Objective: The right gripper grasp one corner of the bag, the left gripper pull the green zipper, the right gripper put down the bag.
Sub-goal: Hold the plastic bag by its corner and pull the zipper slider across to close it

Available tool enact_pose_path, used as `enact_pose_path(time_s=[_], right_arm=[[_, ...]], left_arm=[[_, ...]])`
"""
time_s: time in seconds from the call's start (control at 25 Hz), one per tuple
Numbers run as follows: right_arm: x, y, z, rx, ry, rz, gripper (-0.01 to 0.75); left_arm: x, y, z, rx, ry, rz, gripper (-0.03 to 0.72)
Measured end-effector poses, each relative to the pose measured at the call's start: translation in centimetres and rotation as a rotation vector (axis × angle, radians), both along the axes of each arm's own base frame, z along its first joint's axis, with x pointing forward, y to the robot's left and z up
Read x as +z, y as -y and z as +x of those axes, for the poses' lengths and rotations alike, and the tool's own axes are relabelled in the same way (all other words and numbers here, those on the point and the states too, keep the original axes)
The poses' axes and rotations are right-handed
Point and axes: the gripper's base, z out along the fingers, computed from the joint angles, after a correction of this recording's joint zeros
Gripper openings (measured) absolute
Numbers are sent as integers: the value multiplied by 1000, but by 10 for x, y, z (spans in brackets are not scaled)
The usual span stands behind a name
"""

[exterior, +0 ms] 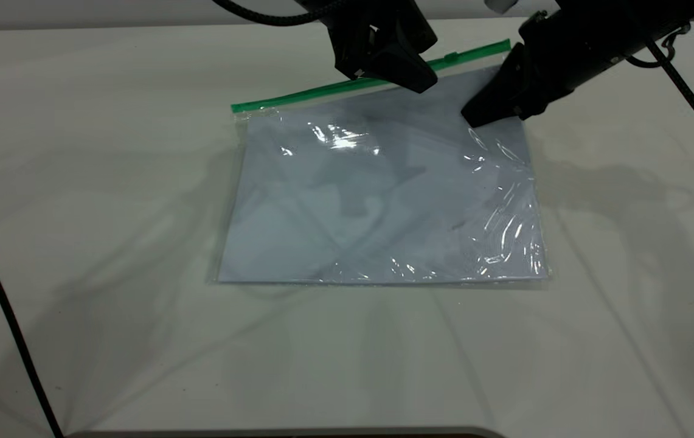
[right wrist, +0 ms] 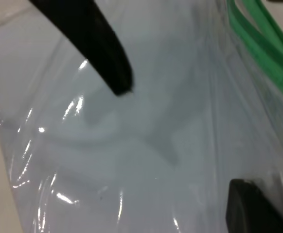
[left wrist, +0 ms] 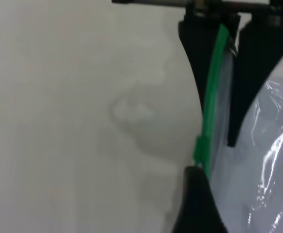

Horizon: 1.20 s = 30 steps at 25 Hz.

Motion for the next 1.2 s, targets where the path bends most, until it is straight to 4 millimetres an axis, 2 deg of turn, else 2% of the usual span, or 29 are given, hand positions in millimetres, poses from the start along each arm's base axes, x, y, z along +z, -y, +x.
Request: enact_pose_path(time_s=[0.16,0.52,0.64,1.0,1.2], right_arm=[[2,-2,-2,23,-10,24,37],[9,-9,-5,57,-12,52,37],[9,-9,-5,59,-13,53,37],[9,-10,-5,58,-24,65,37],[10,-11,-6,43,-47,80,37]], left_arm=[[0,0,0,-1,0,-2,539],[0,0,0,-2,-3,-7,286],[0,2,0,2,-8,-31,223],[-3,5,0,-10,-5,-76,194],[-3,5,0,-6,-2,-75,101]])
